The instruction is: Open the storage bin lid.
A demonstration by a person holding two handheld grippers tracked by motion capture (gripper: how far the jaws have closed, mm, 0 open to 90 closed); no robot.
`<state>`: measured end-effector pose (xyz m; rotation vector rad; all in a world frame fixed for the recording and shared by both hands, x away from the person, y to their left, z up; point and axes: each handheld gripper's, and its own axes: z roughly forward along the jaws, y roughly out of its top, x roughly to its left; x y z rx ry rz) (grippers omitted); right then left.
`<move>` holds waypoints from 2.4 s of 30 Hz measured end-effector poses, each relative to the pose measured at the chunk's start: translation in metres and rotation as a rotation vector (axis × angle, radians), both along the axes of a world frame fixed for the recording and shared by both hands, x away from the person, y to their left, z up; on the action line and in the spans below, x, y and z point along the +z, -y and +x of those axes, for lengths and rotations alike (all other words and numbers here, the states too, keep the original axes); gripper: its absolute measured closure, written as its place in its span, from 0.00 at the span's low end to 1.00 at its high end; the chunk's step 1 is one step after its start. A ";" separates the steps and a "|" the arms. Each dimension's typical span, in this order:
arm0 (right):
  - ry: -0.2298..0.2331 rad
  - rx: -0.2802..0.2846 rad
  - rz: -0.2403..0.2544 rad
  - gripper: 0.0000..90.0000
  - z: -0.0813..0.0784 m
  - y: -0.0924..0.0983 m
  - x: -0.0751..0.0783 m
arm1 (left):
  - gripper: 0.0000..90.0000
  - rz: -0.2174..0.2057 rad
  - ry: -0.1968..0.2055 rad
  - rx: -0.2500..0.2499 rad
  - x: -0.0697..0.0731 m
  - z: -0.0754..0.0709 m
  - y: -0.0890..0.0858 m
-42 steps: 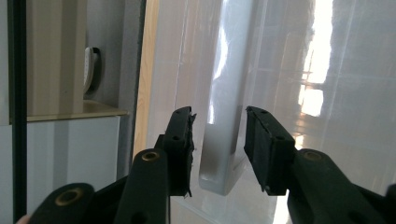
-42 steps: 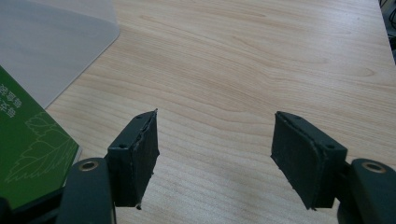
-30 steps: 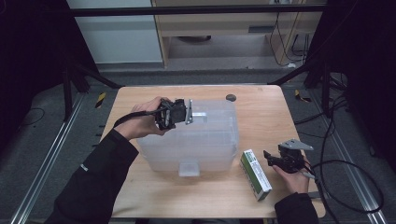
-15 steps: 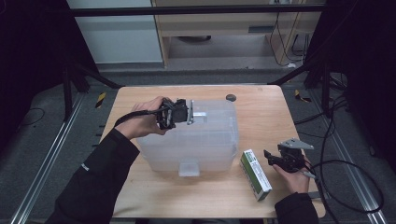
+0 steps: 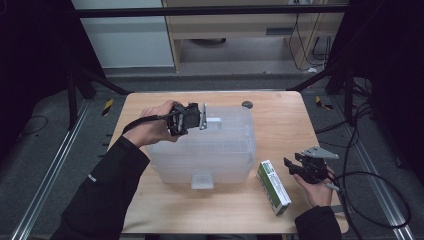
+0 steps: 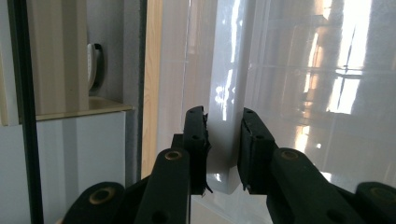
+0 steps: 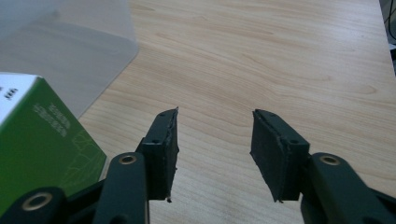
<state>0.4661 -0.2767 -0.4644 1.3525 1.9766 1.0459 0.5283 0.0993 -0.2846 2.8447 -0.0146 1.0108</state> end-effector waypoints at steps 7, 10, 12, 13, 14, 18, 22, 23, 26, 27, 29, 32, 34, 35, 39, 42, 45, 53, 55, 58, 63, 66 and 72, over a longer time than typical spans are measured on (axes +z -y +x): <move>0.015 0.027 0.020 0.69 -0.002 -0.003 0.012 | 0.82 -0.001 -0.001 0.006 0.004 0.004 0.000; 0.007 0.037 0.036 0.73 -0.003 -0.004 0.019 | 0.82 -0.004 -0.006 0.009 0.006 0.006 0.000; 0.009 0.044 0.049 0.77 -0.005 -0.004 0.024 | 0.82 0.000 -0.007 0.011 0.007 0.007 0.000; 0.009 0.044 0.049 0.77 -0.005 -0.004 0.024 | 0.82 0.000 -0.007 0.011 0.007 0.007 0.000; 0.011 0.049 0.054 0.79 -0.005 -0.004 0.027 | 0.82 -0.012 -0.004 0.010 0.006 0.008 0.000; 0.011 0.082 0.074 0.88 -0.010 -0.007 0.040 | 0.82 -0.027 -0.009 0.021 0.008 0.010 -0.001; 0.011 0.116 0.073 0.93 -0.012 -0.013 0.047 | 0.82 -0.022 -0.008 0.027 0.010 0.011 -0.001; 0.012 0.123 0.074 0.94 -0.012 -0.015 0.048 | 0.82 -0.022 -0.008 0.027 0.010 0.011 -0.001; 0.016 0.151 0.068 0.97 -0.014 -0.021 0.054 | 0.82 -0.023 -0.007 0.032 0.011 0.014 0.000; 0.016 0.157 0.067 0.97 -0.015 -0.023 0.055 | 0.82 -0.023 -0.006 0.033 0.012 0.014 0.000; 0.017 0.171 0.070 0.98 -0.016 -0.026 0.059 | 0.82 -0.028 -0.003 0.035 0.012 0.016 0.000; 0.017 0.184 0.076 0.99 -0.018 -0.031 0.065 | 0.82 -0.018 -0.002 0.041 0.014 0.017 0.001; 0.017 0.198 0.080 0.99 -0.019 -0.035 0.069 | 0.82 -0.020 0.000 0.041 0.014 0.018 0.001; 0.016 0.205 0.081 1.00 -0.020 -0.037 0.070 | 0.82 -0.023 0.001 0.043 0.015 0.019 0.001; 0.011 0.233 0.076 1.00 -0.021 -0.044 0.074 | 0.81 -0.027 -0.007 0.050 0.017 0.022 0.001; 0.007 0.246 0.072 1.00 -0.021 -0.048 0.076 | 0.81 -0.035 -0.005 0.050 0.018 0.025 0.000; 0.002 0.257 0.081 1.00 -0.021 -0.052 0.075 | 0.81 -0.035 -0.005 0.057 0.019 0.027 0.001; -0.006 0.313 0.077 1.00 -0.021 -0.069 0.076 | 0.80 -0.048 0.003 0.068 0.021 0.031 0.000; -0.003 0.327 0.083 1.00 -0.021 -0.072 0.076 | 0.80 -0.048 0.003 0.071 0.022 0.032 0.001; -0.005 0.321 0.071 1.00 -0.019 -0.074 0.073 | 0.80 -0.053 0.001 0.073 0.022 0.033 0.000; -0.002 0.329 0.064 1.00 -0.017 -0.080 0.071 | 0.80 -0.064 -0.005 0.078 0.022 0.034 0.000; 0.005 0.340 0.060 1.00 -0.016 -0.085 0.071 | 0.80 -0.062 -0.006 0.080 0.022 0.034 0.000; 0.016 0.349 0.066 1.00 -0.016 -0.088 0.071 | 0.80 -0.081 -0.005 0.078 0.020 0.034 -0.001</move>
